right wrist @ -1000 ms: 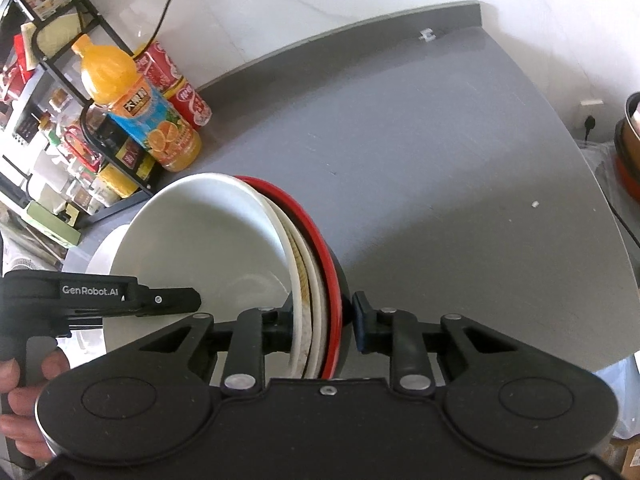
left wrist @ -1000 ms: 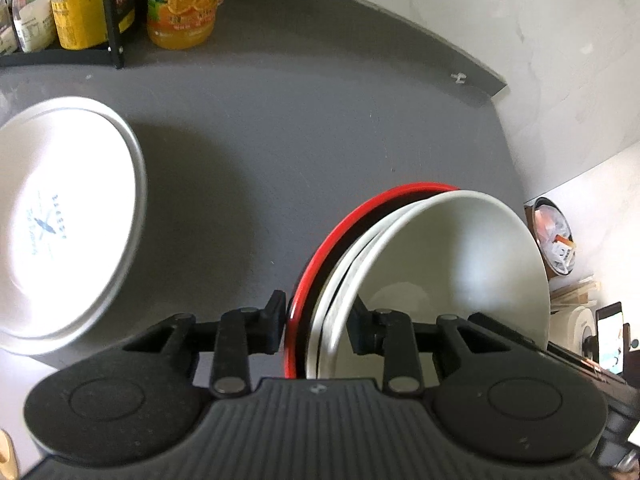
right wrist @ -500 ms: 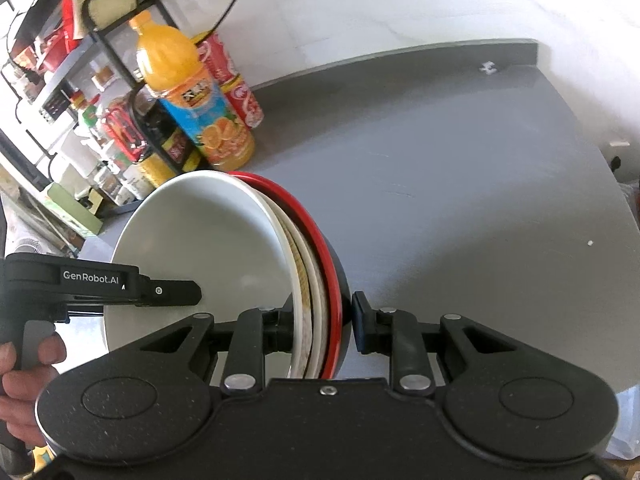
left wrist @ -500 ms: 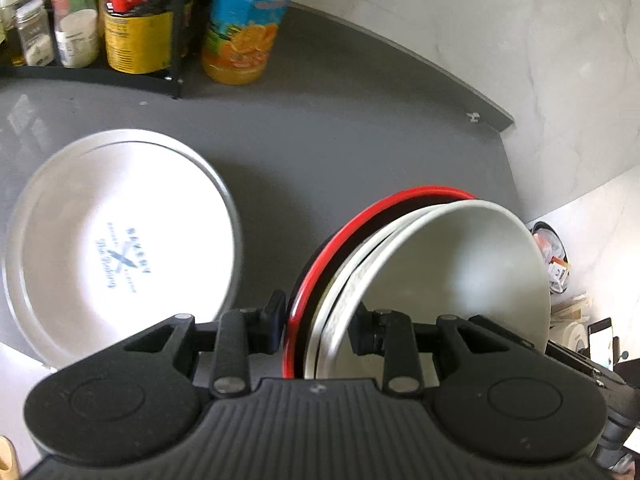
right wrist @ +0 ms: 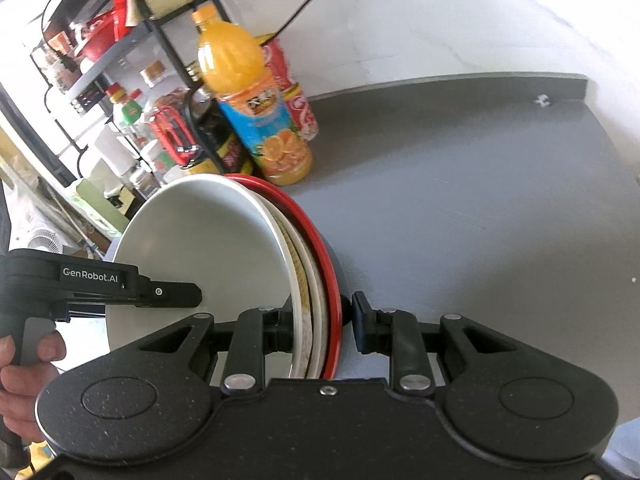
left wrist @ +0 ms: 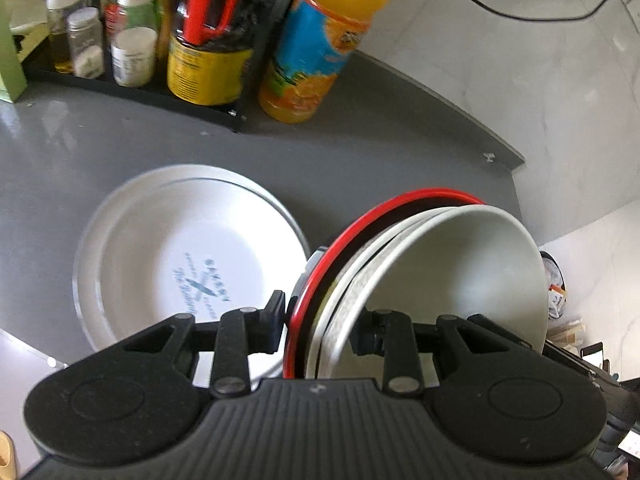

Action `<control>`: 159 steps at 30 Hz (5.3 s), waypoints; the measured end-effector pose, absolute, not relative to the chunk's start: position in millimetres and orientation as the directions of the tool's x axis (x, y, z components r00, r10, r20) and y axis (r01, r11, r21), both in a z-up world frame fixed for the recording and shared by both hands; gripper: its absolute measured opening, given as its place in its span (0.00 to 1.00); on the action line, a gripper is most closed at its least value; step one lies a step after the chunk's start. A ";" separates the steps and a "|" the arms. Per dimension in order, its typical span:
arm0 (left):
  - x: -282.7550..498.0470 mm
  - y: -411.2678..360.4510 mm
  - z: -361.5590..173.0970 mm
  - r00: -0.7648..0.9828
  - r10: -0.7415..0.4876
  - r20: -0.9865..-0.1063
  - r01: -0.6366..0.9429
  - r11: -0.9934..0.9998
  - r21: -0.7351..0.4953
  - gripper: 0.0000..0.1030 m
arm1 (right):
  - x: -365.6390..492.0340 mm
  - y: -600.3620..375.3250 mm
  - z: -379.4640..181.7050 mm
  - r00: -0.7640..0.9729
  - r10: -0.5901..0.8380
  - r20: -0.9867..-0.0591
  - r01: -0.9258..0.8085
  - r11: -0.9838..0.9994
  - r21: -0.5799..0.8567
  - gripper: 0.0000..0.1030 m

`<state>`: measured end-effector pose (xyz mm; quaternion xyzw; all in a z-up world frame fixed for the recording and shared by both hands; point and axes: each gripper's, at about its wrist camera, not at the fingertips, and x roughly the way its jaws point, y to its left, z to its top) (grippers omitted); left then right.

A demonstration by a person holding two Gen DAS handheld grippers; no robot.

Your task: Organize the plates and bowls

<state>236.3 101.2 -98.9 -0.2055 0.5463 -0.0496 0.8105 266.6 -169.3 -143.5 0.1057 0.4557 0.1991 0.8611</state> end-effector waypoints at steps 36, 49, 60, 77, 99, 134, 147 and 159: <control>260.5 223.9 -155.9 0.303 -0.298 -0.905 -0.190 0.912 -0.364 0.29 | 283.3 -49.2 -184.2 0.398 0.442 -0.804 -0.196 0.897 0.397 0.24; 279.4 236.6 -168.4 0.283 -0.329 -0.901 -0.184 0.903 -0.388 0.29 | 294.5 -31.2 -191.0 0.392 0.419 -0.819 -0.171 0.908 0.383 0.29; 272.5 227.0 -147.6 0.330 -0.289 -0.899 -0.136 0.928 -0.348 0.50 | 292.2 -38.4 -182.8 0.399 0.453 -0.797 -0.182 0.891 0.415 0.33; 257.3 210.1 -103.0 0.435 -0.236 -0.869 0.009 0.966 -0.258 0.86 | 267.2 -77.4 -143.9 0.581 0.371 -0.724 -0.081 0.912 0.402 0.83; 165.5 144.4 -50.1 0.561 -0.064 -0.825 -0.099 0.985 -0.143 0.99 | 210.8 -170.5 -106.6 0.644 0.403 -0.651 -0.179 0.906 0.384 1.00; 60.4 71.6 -5.8 0.674 -0.090 -0.733 -0.113 0.968 -0.223 0.99 | 135.7 -244.2 -69.0 0.684 0.426 -0.592 -0.284 0.903 0.322 1.00; 36.7 69.3 -4.8 0.695 -0.098 -0.713 -0.089 0.971 -0.221 0.99 | 120.9 -246.9 -65.2 0.697 0.409 -0.589 -0.273 0.911 0.310 1.00; 15.8 58.0 -9.5 0.701 -0.039 -0.712 -0.072 0.990 -0.125 0.99 | 103.6 -240.4 -72.3 0.724 0.299 -0.621 -0.171 0.951 0.258 1.00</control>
